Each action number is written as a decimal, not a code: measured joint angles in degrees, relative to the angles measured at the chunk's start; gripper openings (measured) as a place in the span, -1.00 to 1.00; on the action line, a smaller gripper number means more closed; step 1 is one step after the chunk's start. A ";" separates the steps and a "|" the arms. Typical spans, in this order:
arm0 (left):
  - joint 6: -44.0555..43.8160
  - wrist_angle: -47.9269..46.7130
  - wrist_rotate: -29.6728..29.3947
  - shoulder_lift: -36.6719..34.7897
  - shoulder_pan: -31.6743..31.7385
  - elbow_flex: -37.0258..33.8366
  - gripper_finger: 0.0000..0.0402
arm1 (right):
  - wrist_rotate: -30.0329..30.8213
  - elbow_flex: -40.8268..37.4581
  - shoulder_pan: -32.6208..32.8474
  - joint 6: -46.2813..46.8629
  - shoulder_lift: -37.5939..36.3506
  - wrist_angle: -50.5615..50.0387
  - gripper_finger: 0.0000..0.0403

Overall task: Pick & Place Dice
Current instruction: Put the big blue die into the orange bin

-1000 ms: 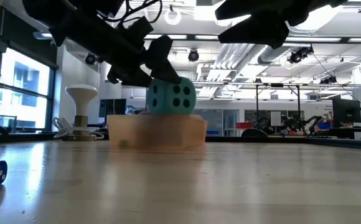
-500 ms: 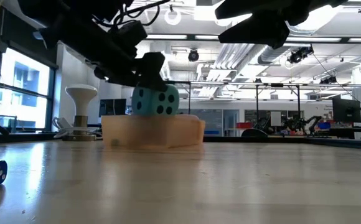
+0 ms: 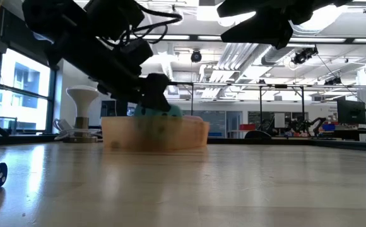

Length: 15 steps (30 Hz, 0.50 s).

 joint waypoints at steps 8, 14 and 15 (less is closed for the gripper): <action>10.63 3.21 1.01 -0.48 -1.74 0.00 0.76 | 0.00 0.00 0.00 -0.03 0.00 -0.17 0.35; 11.27 5.24 1.28 -0.48 -1.61 0.00 0.76 | 0.00 0.00 0.00 -0.06 0.00 -0.22 0.35; 10.64 5.37 1.30 -0.48 -1.61 0.00 0.76 | 0.00 0.00 0.00 -0.06 0.00 -0.22 0.35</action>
